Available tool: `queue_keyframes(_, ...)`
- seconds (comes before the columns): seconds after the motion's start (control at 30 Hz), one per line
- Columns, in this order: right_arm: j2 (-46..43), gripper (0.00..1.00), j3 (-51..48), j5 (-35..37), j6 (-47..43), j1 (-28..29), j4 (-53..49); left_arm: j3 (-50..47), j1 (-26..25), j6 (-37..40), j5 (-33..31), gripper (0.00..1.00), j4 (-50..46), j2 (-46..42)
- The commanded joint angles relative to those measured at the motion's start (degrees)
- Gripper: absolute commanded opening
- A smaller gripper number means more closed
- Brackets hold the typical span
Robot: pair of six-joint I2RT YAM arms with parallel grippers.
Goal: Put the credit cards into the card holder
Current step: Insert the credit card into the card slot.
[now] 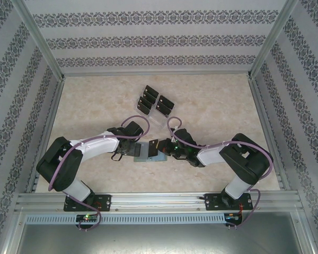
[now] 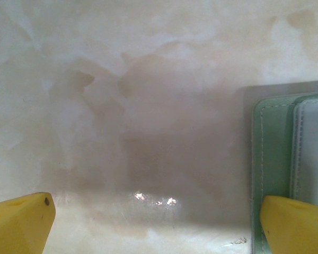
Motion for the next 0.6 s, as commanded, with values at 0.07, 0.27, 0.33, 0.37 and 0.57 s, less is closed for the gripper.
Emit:
queue_keyframes(0.07,-2.52,0.0,-2.72,1.1,0.1,0.37,0.88,0.13,-0.71,-0.37,-1.49,1.0,-2.61,0.15)
queue_keyframes(0.27,-2.2,0.0,-2.68,0.77,0.08,0.39,1.19,0.05,-0.74,-0.38,-1.49,1.0,-2.7,0.0)
queue_keyframes(0.33,-1.81,0.0,-2.29,0.41,0.2,0.37,1.7,0.06,-0.76,-0.33,-1.32,1.0,-2.65,-0.04)
queue_keyframes(0.37,-1.65,0.0,-2.08,0.19,0.18,0.43,1.89,-0.01,-0.72,-0.44,-1.32,1.0,-2.62,-0.02)
queue_keyframes(0.57,-0.13,0.0,-0.07,-1.22,0.56,0.83,2.71,-0.04,-0.73,-0.47,-1.23,1.0,-2.54,-0.04)
